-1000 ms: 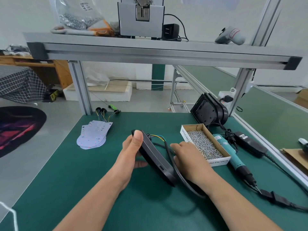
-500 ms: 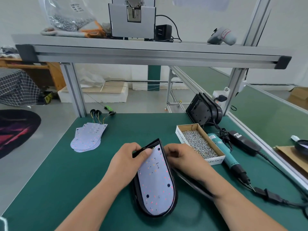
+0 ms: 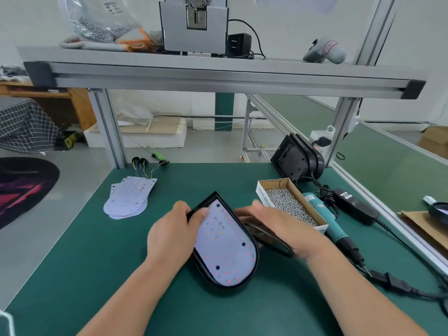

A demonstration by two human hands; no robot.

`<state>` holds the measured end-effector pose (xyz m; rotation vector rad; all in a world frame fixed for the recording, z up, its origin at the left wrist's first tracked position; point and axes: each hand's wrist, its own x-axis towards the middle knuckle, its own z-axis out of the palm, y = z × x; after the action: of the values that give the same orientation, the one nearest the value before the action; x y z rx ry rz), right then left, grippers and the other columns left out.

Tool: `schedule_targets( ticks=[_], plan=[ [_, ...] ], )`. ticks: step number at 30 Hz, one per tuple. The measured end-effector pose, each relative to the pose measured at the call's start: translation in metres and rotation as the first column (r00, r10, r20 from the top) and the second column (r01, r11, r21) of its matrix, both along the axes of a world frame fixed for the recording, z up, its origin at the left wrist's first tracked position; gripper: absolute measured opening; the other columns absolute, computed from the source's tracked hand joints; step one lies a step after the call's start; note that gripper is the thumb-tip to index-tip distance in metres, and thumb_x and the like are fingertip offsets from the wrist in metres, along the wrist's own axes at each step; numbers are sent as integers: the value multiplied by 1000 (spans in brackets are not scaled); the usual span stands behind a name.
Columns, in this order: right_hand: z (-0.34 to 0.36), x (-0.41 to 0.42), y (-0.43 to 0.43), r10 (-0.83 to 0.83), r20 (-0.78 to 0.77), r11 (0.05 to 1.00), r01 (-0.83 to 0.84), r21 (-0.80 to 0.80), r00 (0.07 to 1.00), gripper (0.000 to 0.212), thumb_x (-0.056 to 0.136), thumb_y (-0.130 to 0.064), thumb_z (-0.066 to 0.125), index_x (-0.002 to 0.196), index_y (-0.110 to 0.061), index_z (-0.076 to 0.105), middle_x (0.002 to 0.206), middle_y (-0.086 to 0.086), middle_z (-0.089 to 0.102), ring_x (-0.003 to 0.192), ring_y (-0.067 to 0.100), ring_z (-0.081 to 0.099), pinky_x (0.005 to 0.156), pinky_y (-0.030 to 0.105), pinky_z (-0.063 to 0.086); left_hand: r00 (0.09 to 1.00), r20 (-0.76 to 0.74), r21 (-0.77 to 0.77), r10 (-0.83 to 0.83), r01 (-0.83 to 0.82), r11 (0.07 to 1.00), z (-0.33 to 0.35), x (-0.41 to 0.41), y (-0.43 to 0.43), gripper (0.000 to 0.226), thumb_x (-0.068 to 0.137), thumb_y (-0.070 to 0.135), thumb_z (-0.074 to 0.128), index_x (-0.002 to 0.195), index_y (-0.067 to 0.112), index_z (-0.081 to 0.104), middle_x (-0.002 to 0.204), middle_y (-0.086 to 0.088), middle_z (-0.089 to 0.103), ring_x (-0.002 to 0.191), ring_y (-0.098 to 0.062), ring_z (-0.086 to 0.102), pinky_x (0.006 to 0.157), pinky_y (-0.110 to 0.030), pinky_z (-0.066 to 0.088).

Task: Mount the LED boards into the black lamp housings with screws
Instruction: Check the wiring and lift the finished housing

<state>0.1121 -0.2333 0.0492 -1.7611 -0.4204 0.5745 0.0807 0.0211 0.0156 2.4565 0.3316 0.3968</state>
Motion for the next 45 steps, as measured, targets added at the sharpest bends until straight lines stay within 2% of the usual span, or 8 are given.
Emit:
schedule_targets(
  ticks=[4,17,22,25,27,35,39,45],
  plan=[
    [1,0,-14,56,50,998,-54,-43,997,67,78,-49,79,139,-25,63,131,-3,73,114,14,69,89,38,60,993,30,-69,111,-109,992,0,5,12,51,100,72,44,85,24,43,69,3,61,70,-24,58,61,-39,40],
    [-19,-1,17,-321,-53,886,319,336,946,38,77,-11,75,115,-10,76,113,12,80,104,29,78,79,31,62,998,53,-527,20,11,850,-4,4,1,19,102,55,58,97,36,57,94,12,68,59,-14,69,52,-34,62],
    [-8,1,4,-366,3,878,344,331,931,40,75,-10,74,114,-12,77,113,12,80,106,31,77,91,41,60,996,66,-466,-60,85,881,-7,-2,-7,40,101,56,54,134,35,54,124,26,64,82,-13,75,55,-18,56],
    [2,-2,-7,-354,112,893,300,335,928,36,79,-12,72,112,-24,79,114,7,80,108,27,76,93,38,60,985,141,-334,-98,141,932,-8,-8,-11,52,103,61,47,149,37,43,140,25,55,97,-5,67,88,-42,59],
    [8,-5,-15,-366,168,882,283,377,915,39,81,-11,72,114,-30,79,117,4,79,111,25,74,95,37,60,968,232,-314,-98,169,934,-10,-8,-12,38,105,57,47,139,39,48,132,21,54,86,-6,63,86,-47,56],
    [27,-4,-63,-587,290,760,392,518,756,39,87,-6,71,124,-16,75,122,10,77,117,33,72,102,47,56,956,229,-293,-185,249,923,-15,0,-10,43,102,71,33,101,33,55,87,7,62,70,-11,54,63,-39,46],
    [36,-9,-97,-757,299,611,465,641,582,33,88,-4,70,117,-17,78,116,7,79,108,23,74,90,28,58,961,192,-252,-200,246,936,-22,5,-8,29,107,58,43,101,34,57,83,1,63,67,-15,55,61,-41,49],
    [31,-21,-169,-933,173,339,607,718,317,31,93,7,66,99,-20,80,102,0,79,98,19,71,92,34,57,965,162,-232,-206,240,943,-25,7,-6,32,106,61,43,101,34,59,85,2,67,67,-17,57,61,-39,50]
  ],
)
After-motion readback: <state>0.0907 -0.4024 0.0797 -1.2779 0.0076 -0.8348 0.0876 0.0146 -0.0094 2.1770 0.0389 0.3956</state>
